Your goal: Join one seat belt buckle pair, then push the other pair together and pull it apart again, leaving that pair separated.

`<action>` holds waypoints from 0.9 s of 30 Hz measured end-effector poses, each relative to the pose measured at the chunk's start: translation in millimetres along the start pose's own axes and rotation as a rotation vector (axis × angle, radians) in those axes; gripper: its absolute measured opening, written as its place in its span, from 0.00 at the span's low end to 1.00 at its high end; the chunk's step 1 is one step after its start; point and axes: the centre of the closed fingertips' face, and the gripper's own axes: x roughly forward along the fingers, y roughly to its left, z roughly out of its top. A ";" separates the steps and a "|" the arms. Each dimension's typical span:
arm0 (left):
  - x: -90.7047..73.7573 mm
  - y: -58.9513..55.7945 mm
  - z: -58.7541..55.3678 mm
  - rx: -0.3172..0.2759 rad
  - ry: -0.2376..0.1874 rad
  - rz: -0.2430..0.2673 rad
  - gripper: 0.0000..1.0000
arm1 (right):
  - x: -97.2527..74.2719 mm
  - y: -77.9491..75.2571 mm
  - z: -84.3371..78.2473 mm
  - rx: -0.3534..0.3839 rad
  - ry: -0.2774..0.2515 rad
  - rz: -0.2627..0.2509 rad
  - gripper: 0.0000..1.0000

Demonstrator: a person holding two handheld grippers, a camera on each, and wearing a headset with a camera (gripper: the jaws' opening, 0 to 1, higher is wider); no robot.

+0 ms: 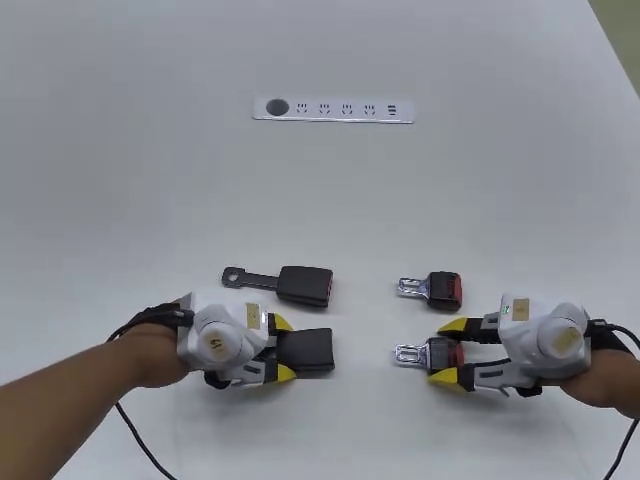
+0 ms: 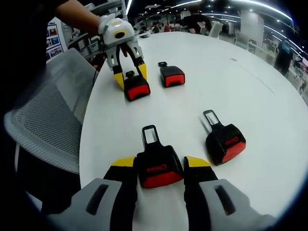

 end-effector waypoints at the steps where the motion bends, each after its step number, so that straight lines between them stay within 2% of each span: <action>1: 0.0 -0.3 0.0 0.003 0.001 -0.005 0.33 | -0.1 0.1 0.4 0.001 -0.002 -0.001 0.37; 5: 0.5 -0.6 -0.5 0.031 0.013 -0.033 0.33 | -0.7 2.8 4.7 0.007 -0.015 -0.003 0.37; 11: 0.8 -0.4 -0.8 0.034 0.007 -0.041 0.33 | 2.9 6.2 13.0 0.001 -0.041 0.001 0.37; 27: 0.0 -1.0 0.4 0.020 -0.002 -0.040 0.33 | 30.1 10.7 36.1 0.004 -0.116 0.036 0.37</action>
